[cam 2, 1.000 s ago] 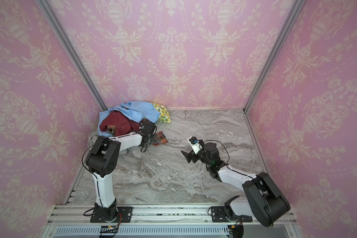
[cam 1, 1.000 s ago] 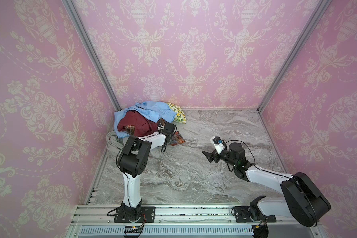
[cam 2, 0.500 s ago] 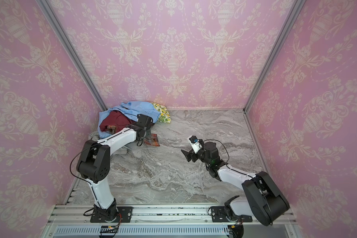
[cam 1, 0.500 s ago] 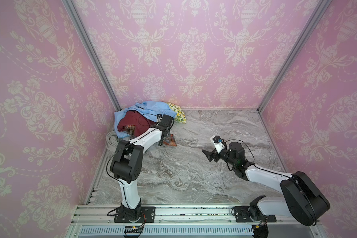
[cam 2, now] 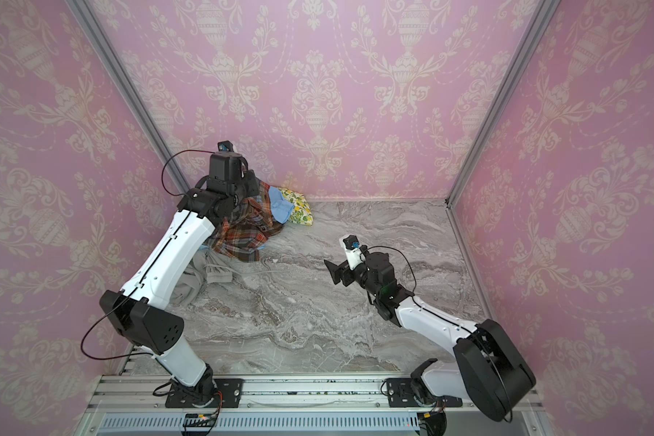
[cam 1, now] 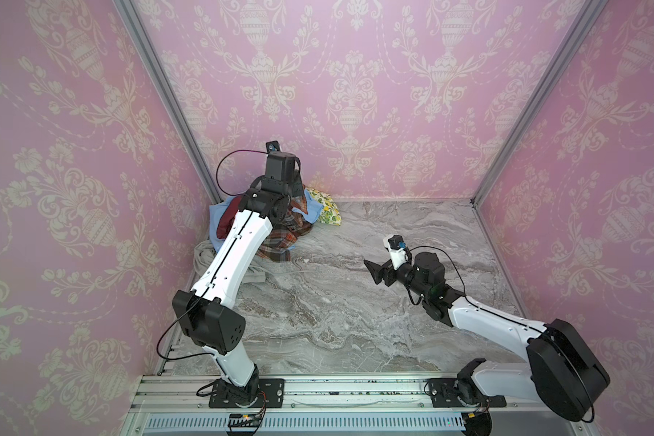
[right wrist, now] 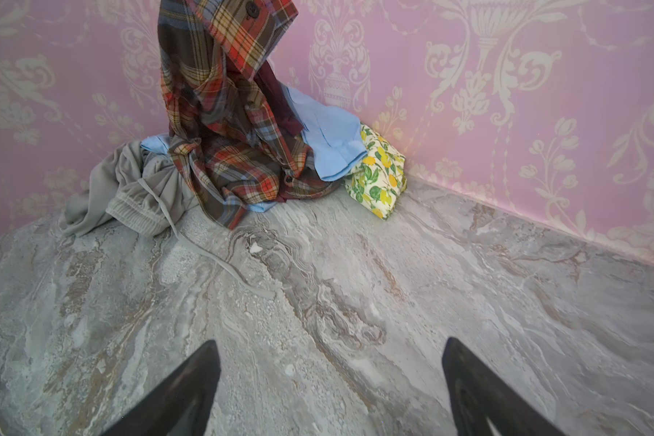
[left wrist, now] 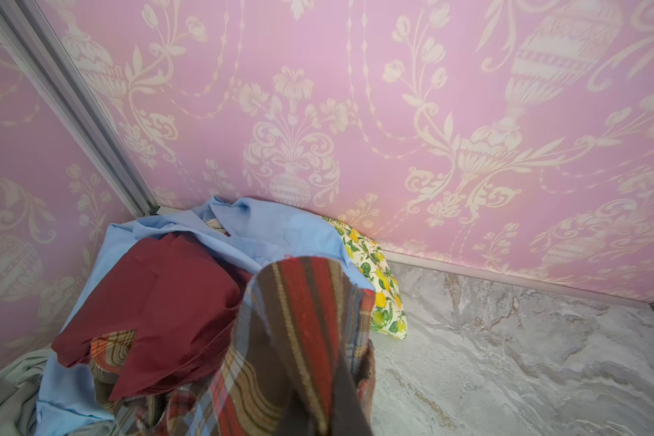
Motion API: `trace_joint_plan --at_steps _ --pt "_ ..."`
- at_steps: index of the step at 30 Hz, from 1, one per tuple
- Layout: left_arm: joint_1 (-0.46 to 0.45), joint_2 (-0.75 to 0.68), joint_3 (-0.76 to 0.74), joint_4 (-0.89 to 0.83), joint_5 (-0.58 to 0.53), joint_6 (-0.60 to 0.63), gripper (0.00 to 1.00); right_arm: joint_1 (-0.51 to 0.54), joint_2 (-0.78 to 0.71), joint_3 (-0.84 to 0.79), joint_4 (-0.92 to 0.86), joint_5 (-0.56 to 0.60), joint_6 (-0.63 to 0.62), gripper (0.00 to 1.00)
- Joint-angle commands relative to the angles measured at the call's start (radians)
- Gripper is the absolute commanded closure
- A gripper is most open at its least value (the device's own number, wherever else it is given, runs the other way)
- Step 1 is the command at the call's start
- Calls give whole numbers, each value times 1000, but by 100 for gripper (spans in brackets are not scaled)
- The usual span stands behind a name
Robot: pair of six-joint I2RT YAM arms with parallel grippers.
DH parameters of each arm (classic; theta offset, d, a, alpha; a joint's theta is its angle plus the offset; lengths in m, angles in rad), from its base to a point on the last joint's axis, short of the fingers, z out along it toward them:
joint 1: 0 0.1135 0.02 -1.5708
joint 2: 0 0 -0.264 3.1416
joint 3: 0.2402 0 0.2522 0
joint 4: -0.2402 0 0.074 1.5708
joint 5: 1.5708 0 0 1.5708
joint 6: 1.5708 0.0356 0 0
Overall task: Pick out a specific cloth from the pile
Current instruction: 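Lift the plaid shirt with the left gripper while the right gripper grasps it lower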
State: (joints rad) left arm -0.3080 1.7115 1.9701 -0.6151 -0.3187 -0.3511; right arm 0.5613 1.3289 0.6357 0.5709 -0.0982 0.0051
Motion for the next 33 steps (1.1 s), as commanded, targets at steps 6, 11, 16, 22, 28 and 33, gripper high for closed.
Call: trace_joint_plan --at_steps 6,11,16,22,28,33 --pt "9 61 355 -167 96 57 100 181 289 318 75 88 45 7" --pt "8 92 490 -227 153 47 100 263 558 560 171 143 117 3" --pt "4 95 524 -239 185 46 100 331 866 892 196 169 184 0" --pt "5 97 522 -255 223 49 100 383 1181 1314 115 229 214 0" --pt "4 75 485 -270 253 52 100 393 1485 1798 -24 436 212 0" --pt "3 22 409 -263 259 62 100 394 1583 1925 25 626 162 0"
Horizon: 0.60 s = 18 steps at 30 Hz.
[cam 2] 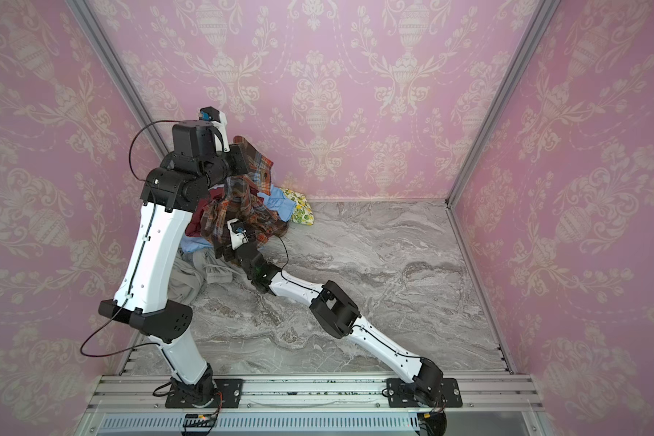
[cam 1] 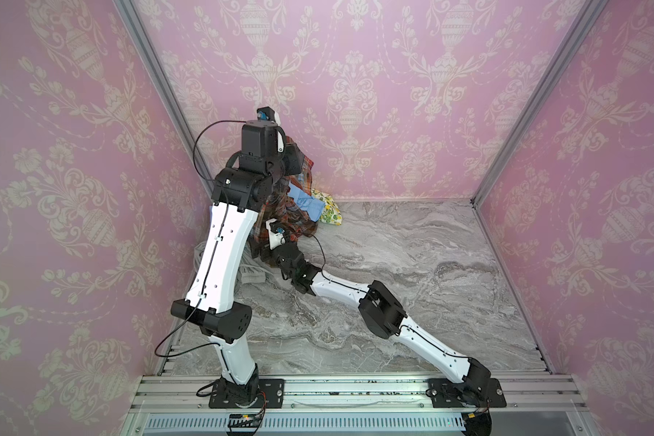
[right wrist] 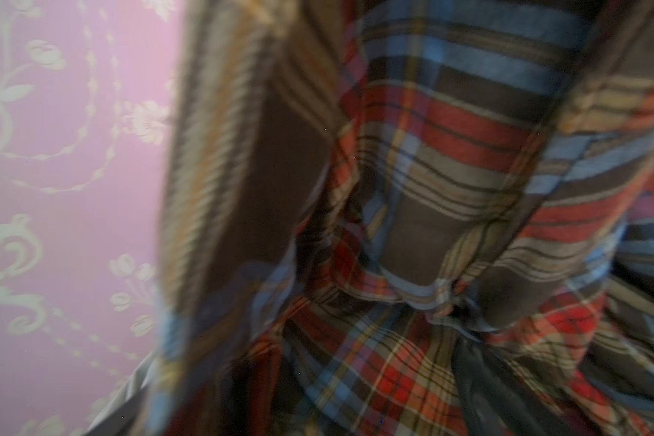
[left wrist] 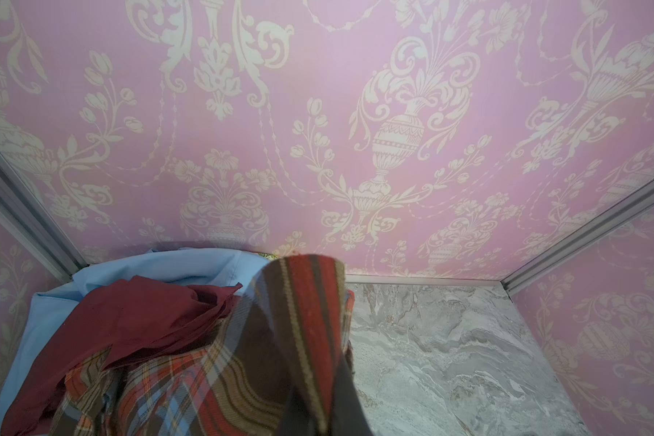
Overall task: Pick out a specific cloth from the pile
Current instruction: 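Lift the plaid shirt with the left gripper while the right gripper grasps it lower, then lift the plaid shirt high with both grippers, pulling it off the pile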
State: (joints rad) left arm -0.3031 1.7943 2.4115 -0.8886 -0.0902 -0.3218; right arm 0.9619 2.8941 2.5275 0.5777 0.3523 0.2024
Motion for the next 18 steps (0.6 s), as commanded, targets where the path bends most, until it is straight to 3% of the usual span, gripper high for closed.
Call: trace_joint_plan --at_steps 1,6,14,16,18 --pt "-3 -74 -54 16 30 35 100 -9 8 4 55 207 -42 0" --pt "-2 -184 -212 77 28 28 100 -33 -22 -64 158 257 -67 0" --pt "-1 -323 -444 136 77 -7 100 -78 -29 -42 182 99 -41 1" --pt "-1 -353 -498 152 82 -20 100 -89 -27 -29 187 31 -36 18" --pt "10 -376 -544 174 86 -34 100 -98 -48 -49 204 -42 -22 44"
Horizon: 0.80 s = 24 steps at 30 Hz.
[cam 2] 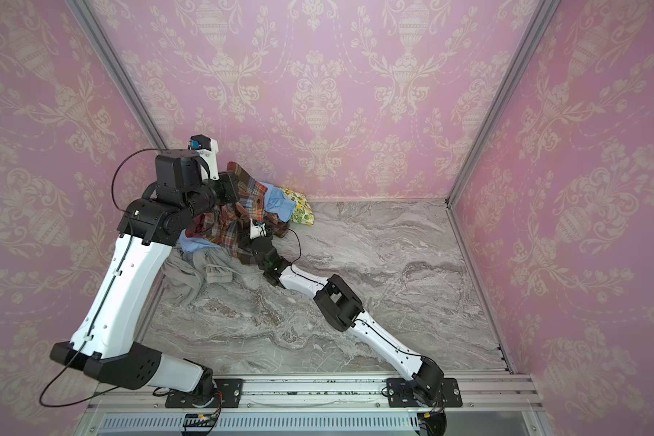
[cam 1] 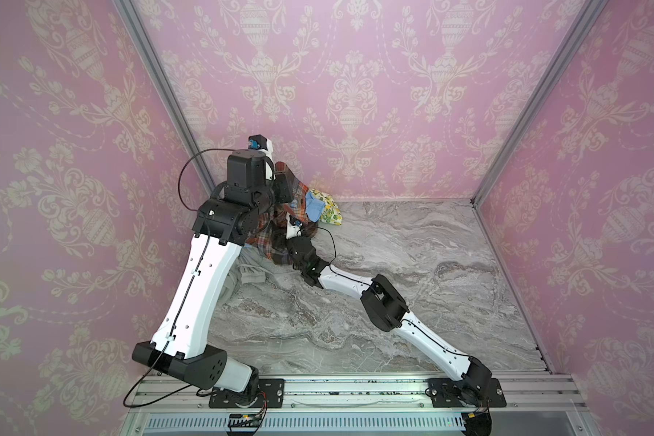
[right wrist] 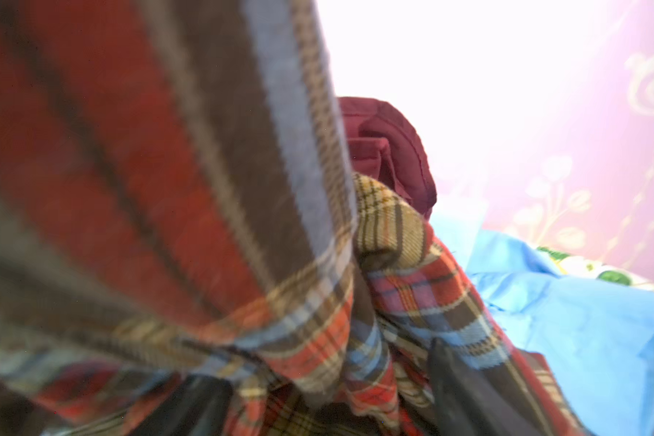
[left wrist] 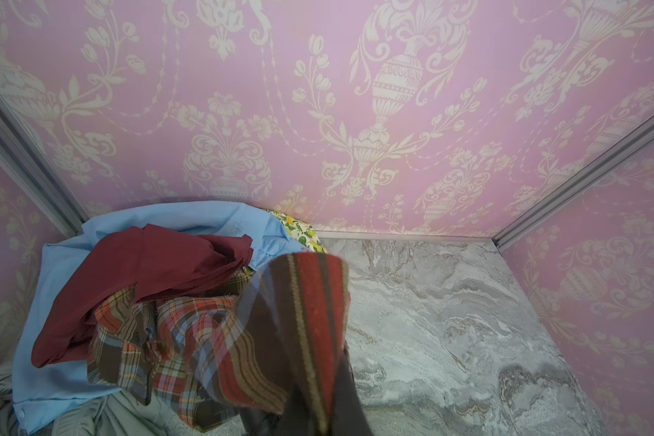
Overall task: Pick out a specific cloth from the pile
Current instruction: 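Lift the plaid shirt high with both grippers, pulling it off the pile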
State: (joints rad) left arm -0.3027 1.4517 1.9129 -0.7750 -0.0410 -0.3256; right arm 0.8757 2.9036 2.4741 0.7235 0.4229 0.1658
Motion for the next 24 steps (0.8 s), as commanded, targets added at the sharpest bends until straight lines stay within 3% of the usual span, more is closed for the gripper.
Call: trace_joint_plan --at_steps 1,2,4,9,16,21,24 --pt "18 -37 -60 68 36 -34 100 -16 -70 -10 67 -147 25 54" --pt "31 -39 -74 76 39 -43 100 -21 -91 -31 73 -190 38 64" --pt "66 -37 -97 88 51 -60 100 -29 -150 -107 97 -257 60 99" --pt "163 -42 -169 133 55 -82 100 -48 -328 -344 185 -325 163 100" --pt "295 -51 -262 178 1 -85 100 -61 -528 -421 -21 -417 230 100" --pt "341 -55 -344 212 -12 -97 99 -85 -578 -254 -333 -483 284 100" --pt "347 -66 -397 245 1 -107 85 -96 -572 -112 -537 -516 273 100"
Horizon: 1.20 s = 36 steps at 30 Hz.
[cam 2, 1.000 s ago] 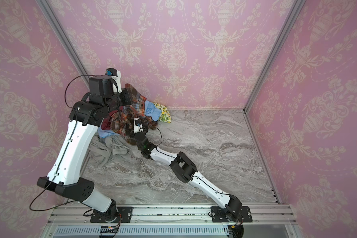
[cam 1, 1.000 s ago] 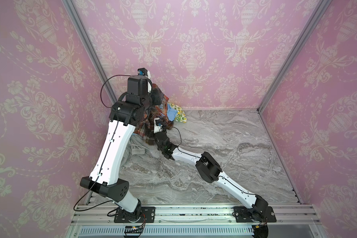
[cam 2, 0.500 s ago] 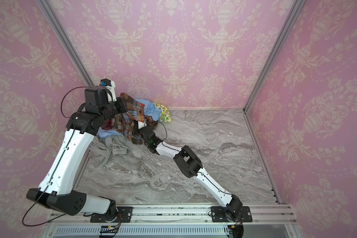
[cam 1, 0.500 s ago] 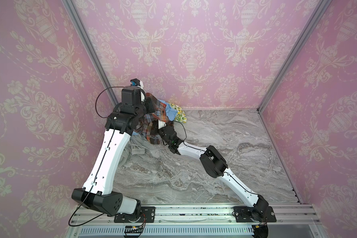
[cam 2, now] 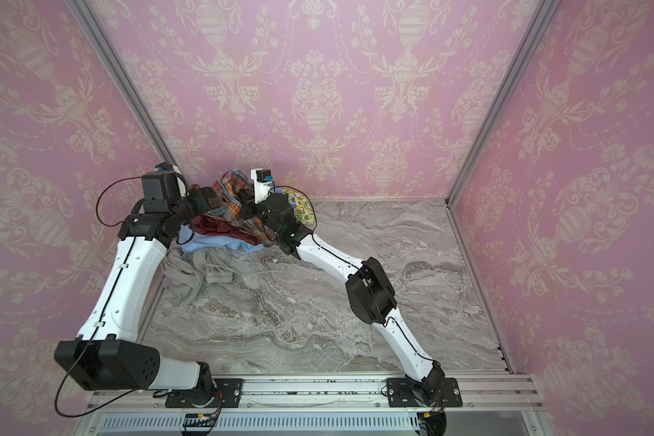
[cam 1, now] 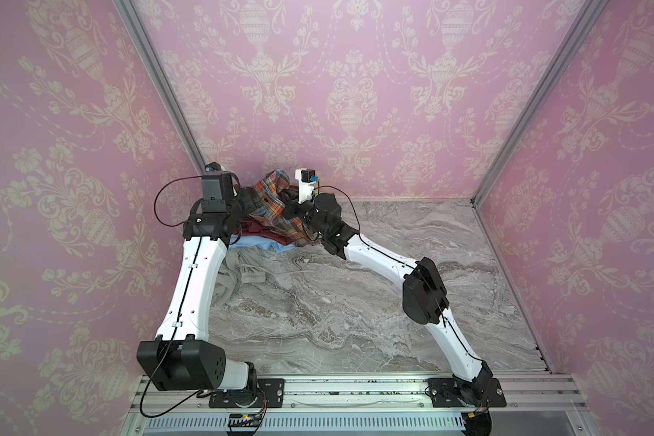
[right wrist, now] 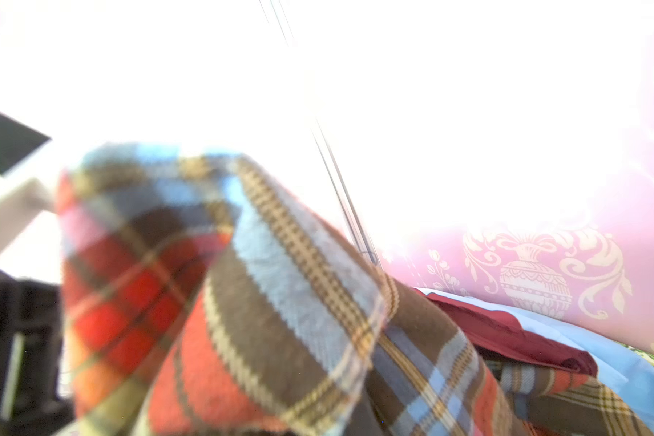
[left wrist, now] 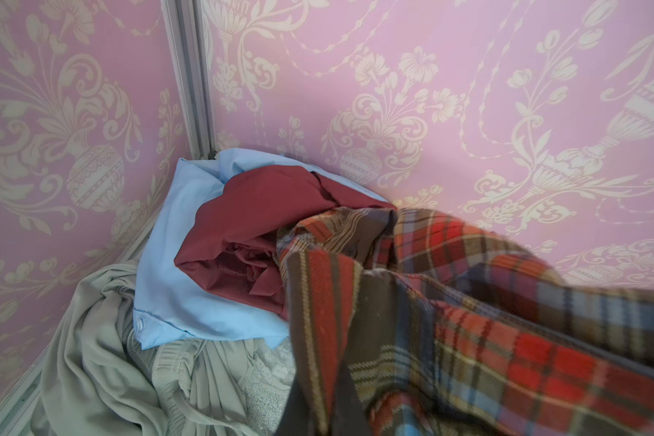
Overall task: Pick out a specific cloth from the pile
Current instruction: 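Lift the plaid shirt high with both grippers, pulling it off the pile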
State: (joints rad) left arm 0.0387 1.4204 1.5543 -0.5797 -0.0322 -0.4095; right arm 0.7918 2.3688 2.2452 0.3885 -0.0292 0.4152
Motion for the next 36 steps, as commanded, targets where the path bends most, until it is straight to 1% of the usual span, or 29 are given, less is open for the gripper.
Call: trace_joint_plan --at_steps 1,3,4,7,8,12,16,17,19,20,23,25,26,31,34,36 --pt "6 -40 -58 66 -5 -26 79 -15 -34 166 -269 -71 17 100" --pt "6 -62 -111 120 13 -30 67 -24 -20 274 -394 -86 0 100" --pt "7 -74 -140 146 20 -31 59 -31 -12 330 -454 -98 -7 100" --pt "6 -100 -209 213 68 -12 40 -58 -8 442 -600 -128 -18 100" --pt "6 -105 -230 229 90 -5 33 -67 -17 457 -627 -143 -18 100" --pt "7 -139 -323 327 161 33 14 -97 -86 418 -663 -171 -35 100" --pt "3 -175 -408 442 301 85 3 -109 -143 390 -678 -167 -69 100" --pt "0 -180 -423 461 345 101 1 -112 -150 390 -682 -161 -77 100" --pt "-16 -198 -457 488 402 132 1 -119 -160 390 -689 -152 -81 100" --pt "-36 -211 -481 502 419 168 1 -122 -166 389 -692 -152 -82 100" --pt "-121 -239 -537 504 424 314 1 -124 -187 384 -694 -146 -91 100" --pt "-165 -230 -563 508 415 387 1 -126 -203 383 -695 -143 -96 100" --pt "-176 -221 -575 521 408 404 1 -126 -215 383 -698 -143 -97 100" --pt "-181 -161 -631 660 381 403 1 -129 -281 351 -712 -149 -120 100" --pt "-195 -116 -653 783 388 410 1 -129 -330 301 -707 -146 -130 100" --pt "-205 -77 -653 866 415 405 1 -130 -359 259 -696 -144 -134 100"
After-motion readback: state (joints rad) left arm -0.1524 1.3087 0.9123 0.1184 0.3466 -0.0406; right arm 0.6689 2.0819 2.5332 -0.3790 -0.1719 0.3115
